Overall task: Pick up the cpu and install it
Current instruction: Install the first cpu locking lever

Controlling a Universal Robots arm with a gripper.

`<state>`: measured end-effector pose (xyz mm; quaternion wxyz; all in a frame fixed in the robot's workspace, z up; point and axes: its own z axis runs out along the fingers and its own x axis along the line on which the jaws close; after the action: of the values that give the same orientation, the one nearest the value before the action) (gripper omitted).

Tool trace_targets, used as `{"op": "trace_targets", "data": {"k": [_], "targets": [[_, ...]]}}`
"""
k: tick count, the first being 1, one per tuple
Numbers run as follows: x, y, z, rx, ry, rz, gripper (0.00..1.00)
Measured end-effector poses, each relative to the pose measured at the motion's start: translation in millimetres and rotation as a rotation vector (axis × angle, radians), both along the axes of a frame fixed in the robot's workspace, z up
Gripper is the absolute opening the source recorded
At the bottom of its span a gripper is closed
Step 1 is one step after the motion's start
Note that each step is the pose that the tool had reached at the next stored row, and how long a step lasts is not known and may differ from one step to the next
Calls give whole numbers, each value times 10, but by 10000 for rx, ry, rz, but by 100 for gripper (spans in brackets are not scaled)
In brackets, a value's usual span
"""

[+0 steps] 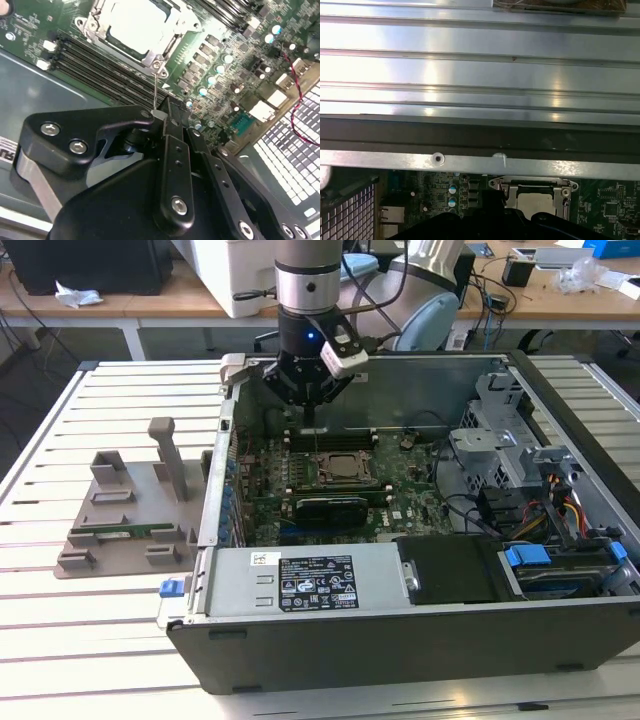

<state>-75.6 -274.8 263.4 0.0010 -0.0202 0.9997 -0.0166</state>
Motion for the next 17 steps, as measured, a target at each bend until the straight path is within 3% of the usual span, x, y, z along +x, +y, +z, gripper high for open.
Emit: {"op": "trace_targets", "data": {"k": [8, 15, 16, 17], "targets": [[219, 0, -14, 0, 19, -1, 11], [220, -2, -41, -1, 19, 1, 11], [219, -20, -186, 137, 21, -1, 11], [219, -37, -198, 260, 20, -1, 11]]}}
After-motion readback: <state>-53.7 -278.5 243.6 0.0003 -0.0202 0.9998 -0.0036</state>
